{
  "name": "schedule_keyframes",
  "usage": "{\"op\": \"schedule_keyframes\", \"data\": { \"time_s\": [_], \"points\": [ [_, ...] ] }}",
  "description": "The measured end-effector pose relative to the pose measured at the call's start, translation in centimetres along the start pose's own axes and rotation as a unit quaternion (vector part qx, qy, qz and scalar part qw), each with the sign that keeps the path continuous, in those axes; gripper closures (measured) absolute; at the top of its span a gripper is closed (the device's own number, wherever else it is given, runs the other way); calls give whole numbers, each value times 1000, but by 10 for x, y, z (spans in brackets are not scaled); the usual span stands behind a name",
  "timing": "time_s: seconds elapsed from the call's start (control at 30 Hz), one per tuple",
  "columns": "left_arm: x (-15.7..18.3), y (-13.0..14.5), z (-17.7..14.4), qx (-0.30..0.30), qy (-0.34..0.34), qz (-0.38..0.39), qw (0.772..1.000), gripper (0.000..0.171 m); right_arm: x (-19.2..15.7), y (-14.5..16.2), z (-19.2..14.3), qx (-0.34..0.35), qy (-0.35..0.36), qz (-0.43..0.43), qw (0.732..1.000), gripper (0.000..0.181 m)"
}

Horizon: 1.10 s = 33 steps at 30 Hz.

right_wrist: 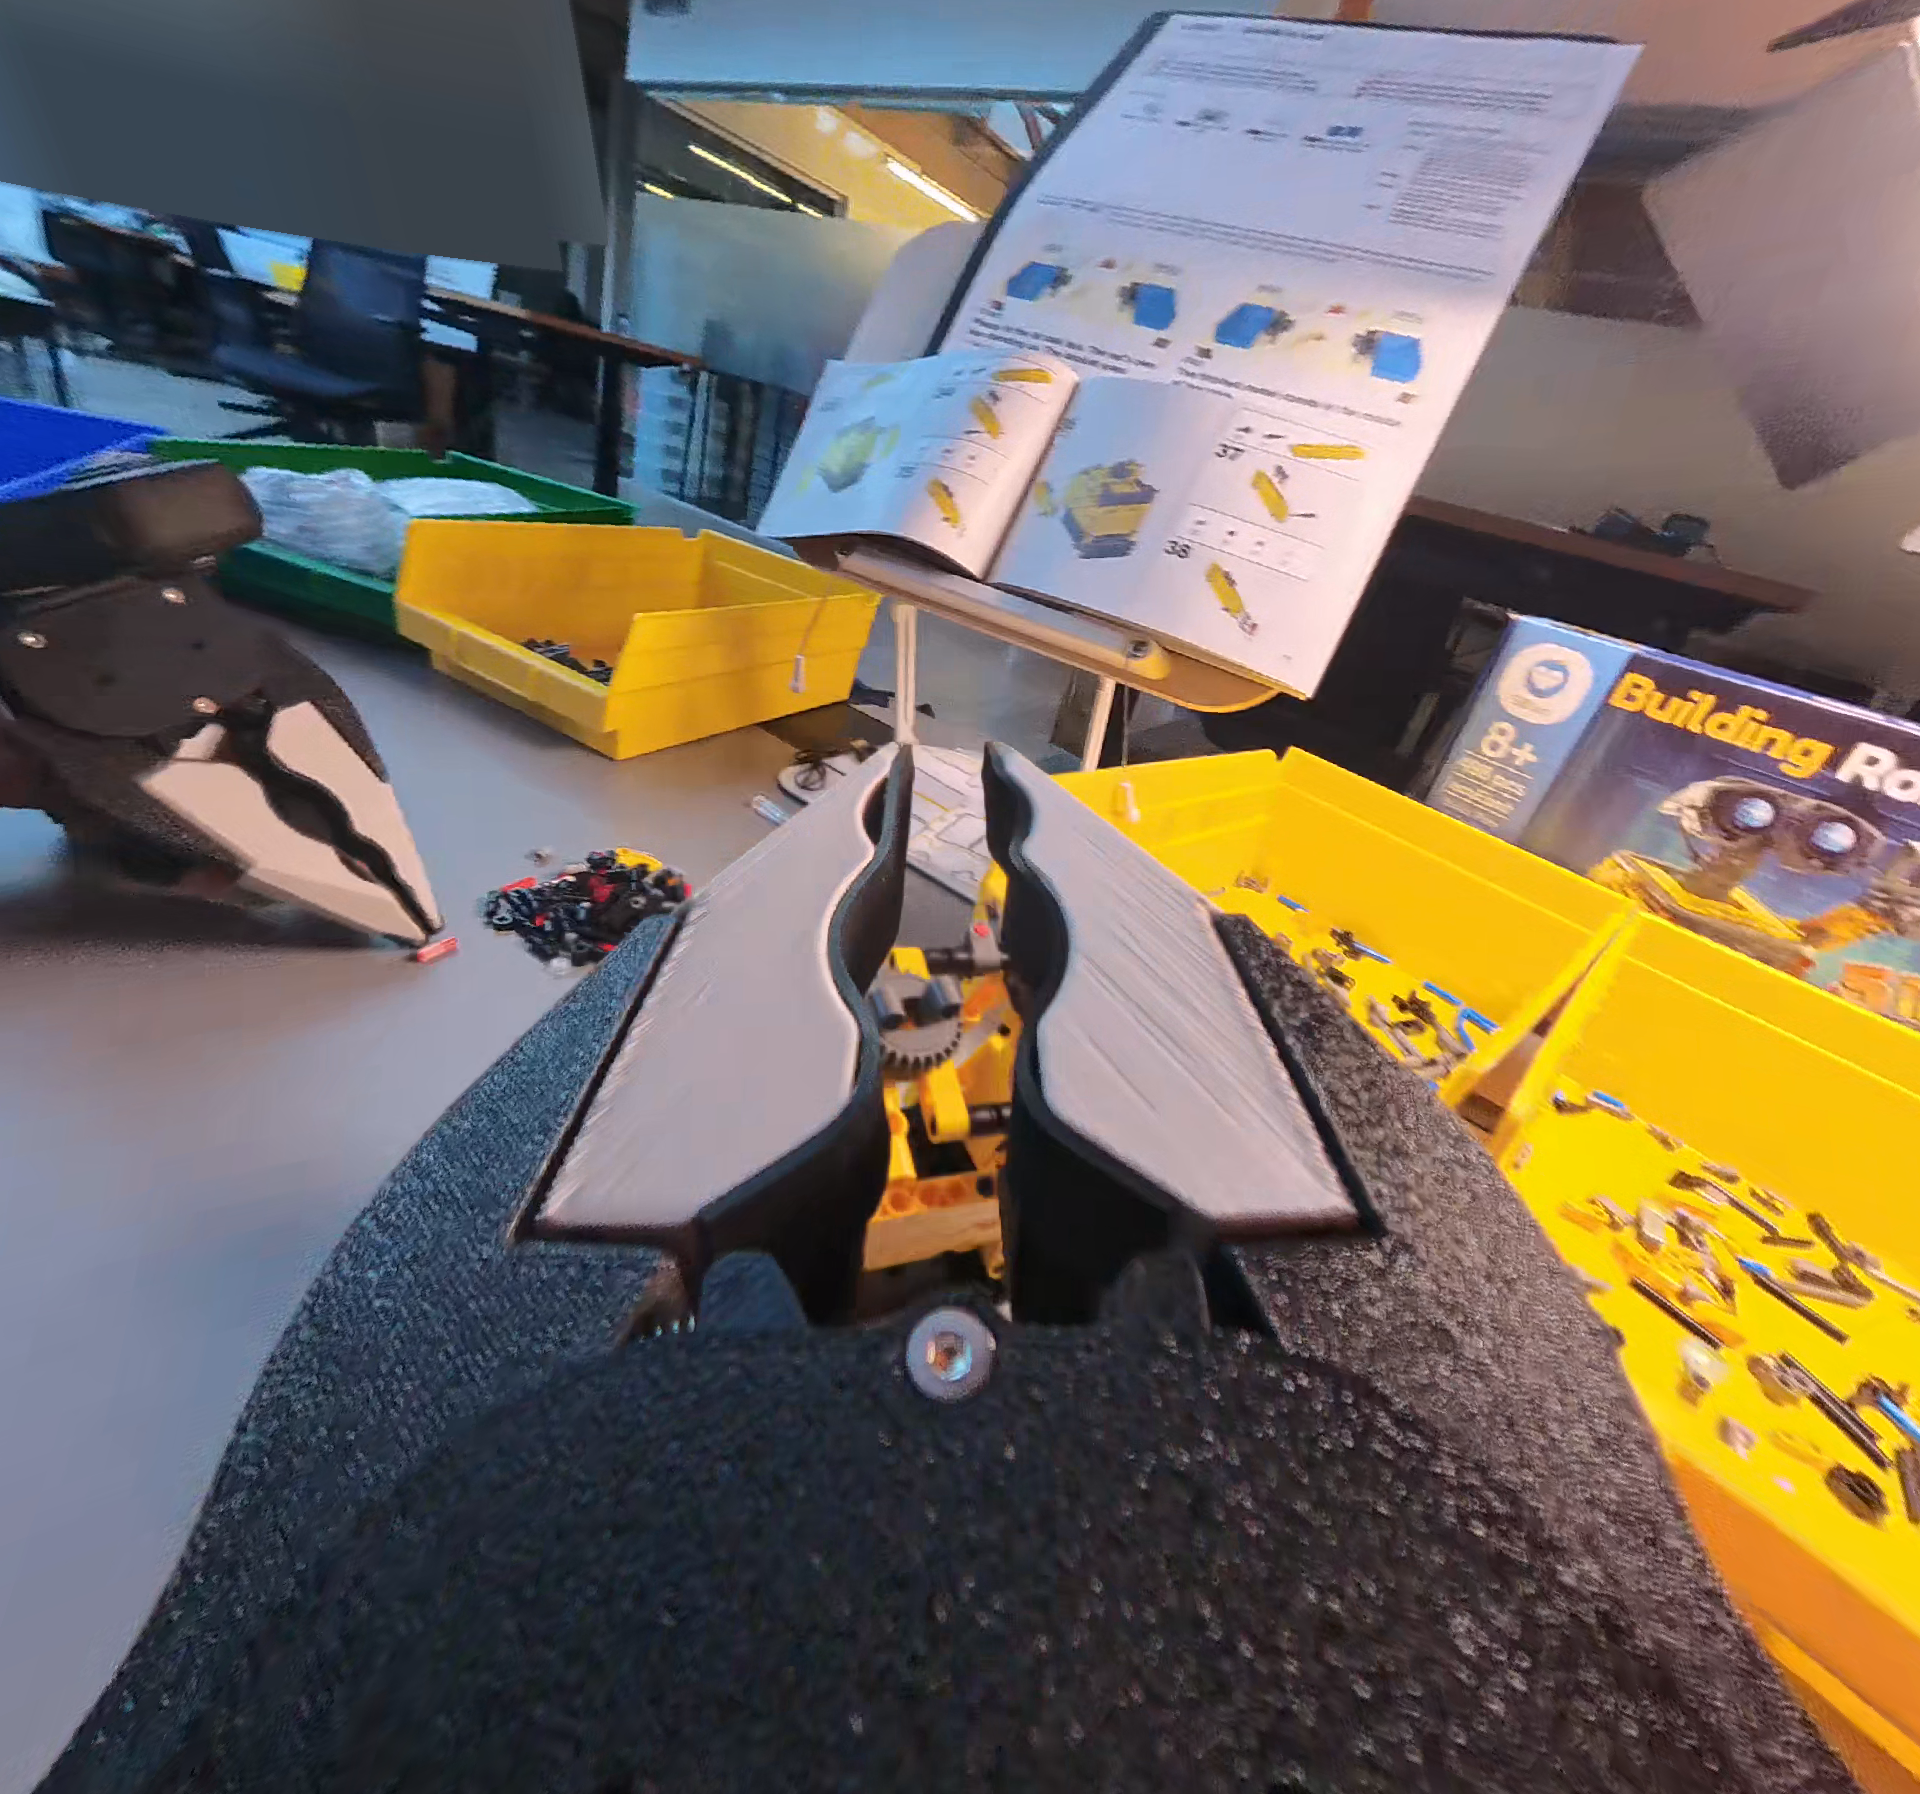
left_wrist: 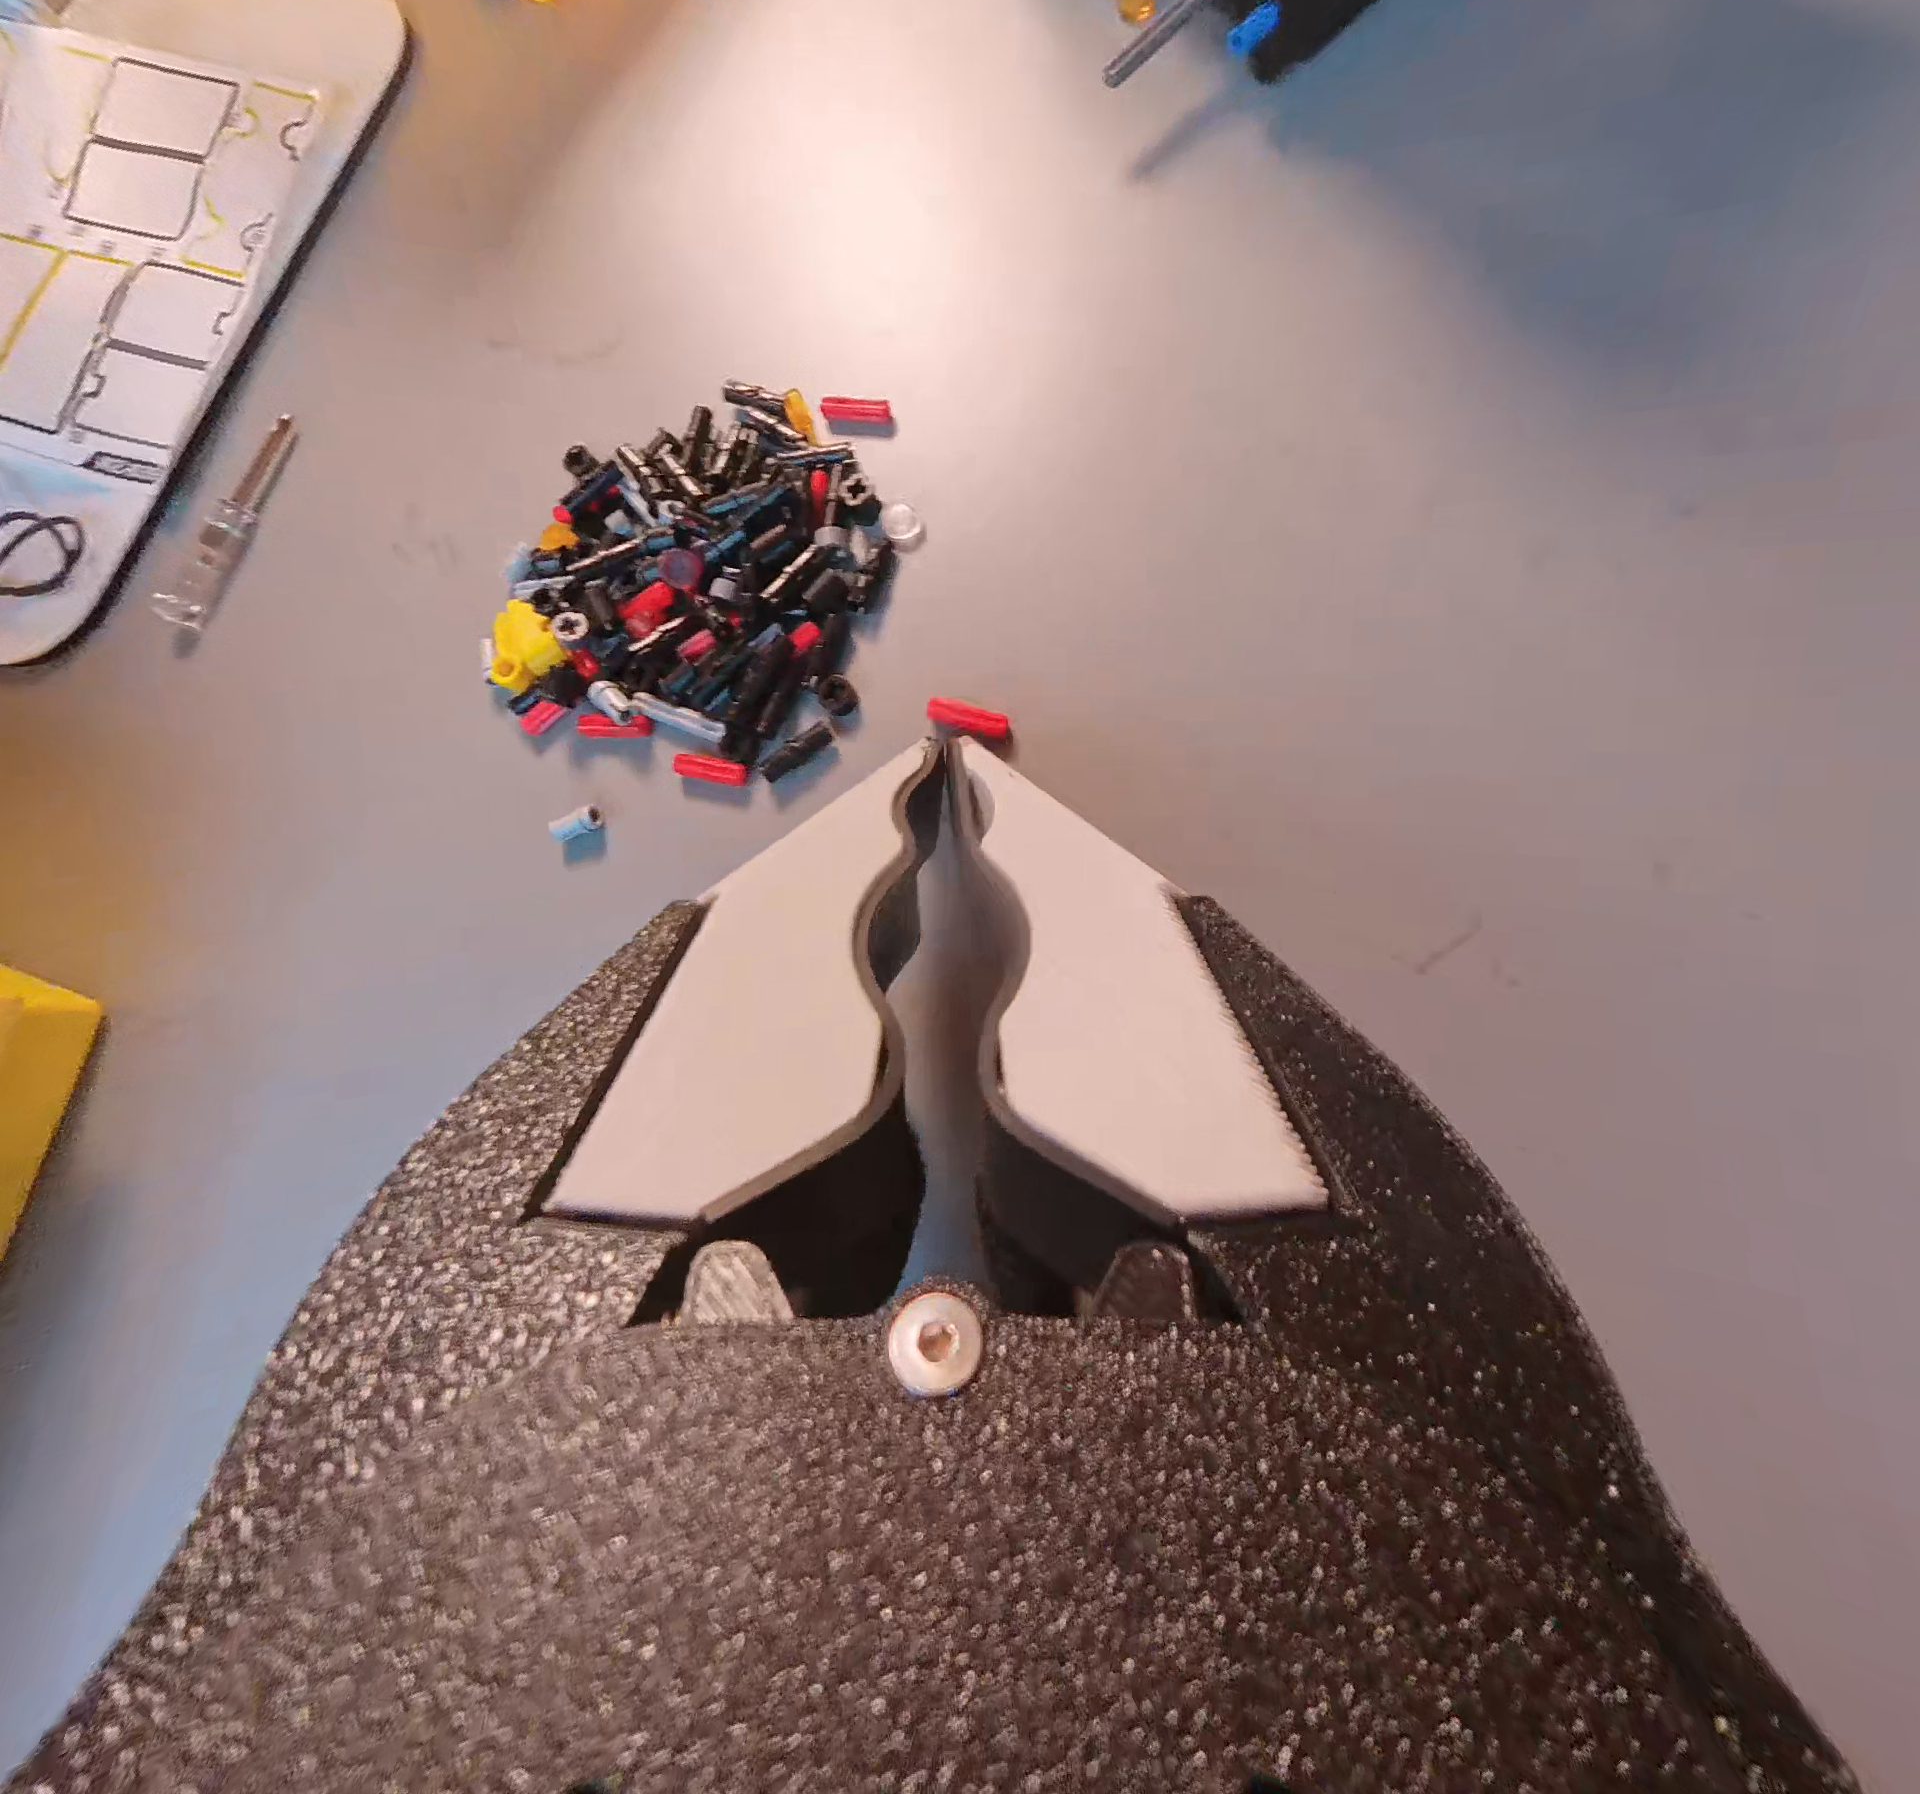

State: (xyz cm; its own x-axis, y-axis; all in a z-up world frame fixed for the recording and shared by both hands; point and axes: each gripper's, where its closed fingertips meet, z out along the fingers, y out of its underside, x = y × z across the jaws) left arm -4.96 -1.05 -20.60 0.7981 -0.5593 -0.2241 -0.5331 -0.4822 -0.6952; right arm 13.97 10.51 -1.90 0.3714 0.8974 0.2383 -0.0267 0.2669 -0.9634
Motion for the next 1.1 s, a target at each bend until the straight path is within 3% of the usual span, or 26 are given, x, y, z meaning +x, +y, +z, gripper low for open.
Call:
{"op": "schedule_keyframes", "data": {
  "time_s": [0.1,0.23,0.4,0.47,0.6,0.8,0.9,1.1],
  "points": [
    [-22,3,1,-7,-59,7,998,171,14,9,-2,-17,29,1,999,170],
    [-38,-21,-19,78,-89,-45,992,160,16,21,1,-41,37,7,998,169],
    [-42,-26,-42,148,-85,-90,981,141,19,33,4,-58,38,35,997,163],
    [-40,-30,-50,169,-79,-93,978,137,19,39,6,-69,36,54,995,151],
    [-41,-41,-61,205,-76,-114,969,116,16,49,12,-87,34,76,993,107],
    [-57,-41,-71,227,-96,-154,957,86,12,51,17,-88,38,71,993,79],
    [-65,-42,-77,247,-112,-160,949,85,10,53,17,-89,33,74,993,80],
    [-71,-45,-90,268,-130,-165,940,102,12,50,17,-73,37,83,993,96]
  ]
}}
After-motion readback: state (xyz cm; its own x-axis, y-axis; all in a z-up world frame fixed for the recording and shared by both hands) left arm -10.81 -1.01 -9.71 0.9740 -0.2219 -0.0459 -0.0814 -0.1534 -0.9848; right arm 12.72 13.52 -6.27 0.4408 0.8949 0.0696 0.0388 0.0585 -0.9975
